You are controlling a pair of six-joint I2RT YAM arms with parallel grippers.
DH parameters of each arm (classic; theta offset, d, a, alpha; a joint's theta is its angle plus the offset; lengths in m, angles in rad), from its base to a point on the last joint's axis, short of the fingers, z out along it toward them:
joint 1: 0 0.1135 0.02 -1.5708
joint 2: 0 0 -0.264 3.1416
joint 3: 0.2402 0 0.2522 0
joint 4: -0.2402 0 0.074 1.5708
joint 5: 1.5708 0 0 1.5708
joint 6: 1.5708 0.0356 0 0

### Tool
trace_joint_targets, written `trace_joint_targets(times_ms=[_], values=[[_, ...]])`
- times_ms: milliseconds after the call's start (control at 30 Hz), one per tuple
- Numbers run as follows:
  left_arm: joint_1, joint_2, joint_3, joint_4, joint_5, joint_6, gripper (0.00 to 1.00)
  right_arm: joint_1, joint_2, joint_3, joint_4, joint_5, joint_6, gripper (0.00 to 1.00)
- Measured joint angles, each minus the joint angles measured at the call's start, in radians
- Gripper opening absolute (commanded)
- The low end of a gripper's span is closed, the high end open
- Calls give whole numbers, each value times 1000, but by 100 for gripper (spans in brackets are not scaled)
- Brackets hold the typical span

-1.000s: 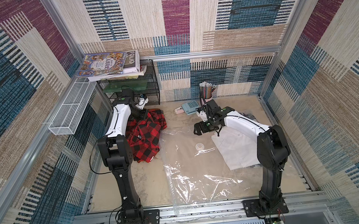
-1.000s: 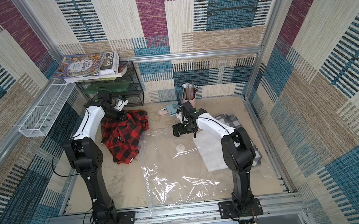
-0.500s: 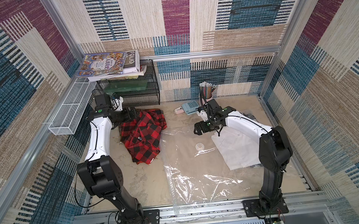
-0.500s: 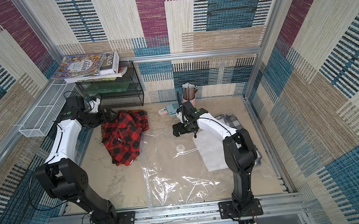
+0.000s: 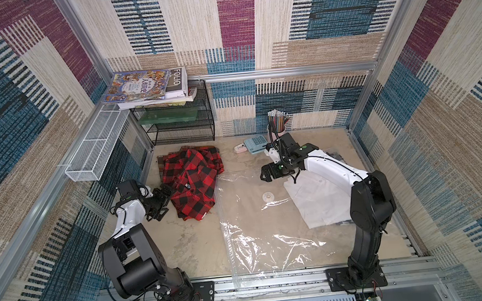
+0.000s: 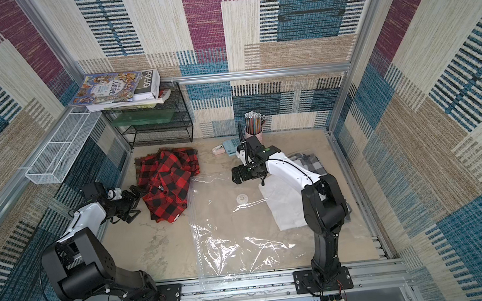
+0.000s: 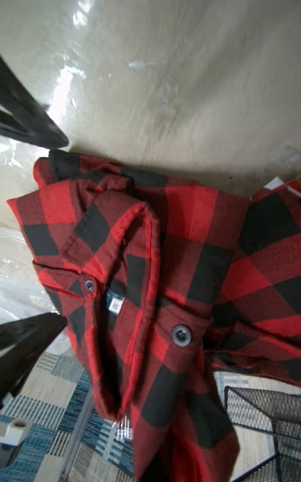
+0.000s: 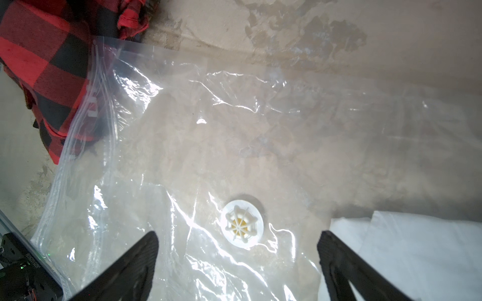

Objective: Take the shirt out of the vacuum bag
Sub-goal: Place the shirt at the center of the board.

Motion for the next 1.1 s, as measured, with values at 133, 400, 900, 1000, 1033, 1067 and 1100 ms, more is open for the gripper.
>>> trace_joint_targets(times_ms=[133, 400, 900, 1000, 1033, 1067, 1100], values=[[6, 53, -9, 79, -17, -4, 100, 0, -6, -13, 5, 0, 0, 97], [1, 175, 44, 151, -10, 60, 100, 2, -6, -14, 23, -3, 4, 97], [-101, 356, 122, 251, 25, 203, 83, 19, 19, 21, 28, -4, 16, 97], [-118, 369, 123, 265, 21, 208, 61, 21, 19, 21, 28, -3, 19, 97], [-123, 375, 125, 262, 20, 208, 53, 21, 19, 21, 28, -3, 19, 97], [-126, 380, 128, 253, 19, 212, 44, 21, 19, 21, 28, -3, 20, 97], [-127, 383, 130, 247, 19, 214, 33, 22, 19, 21, 28, -3, 23, 97]])
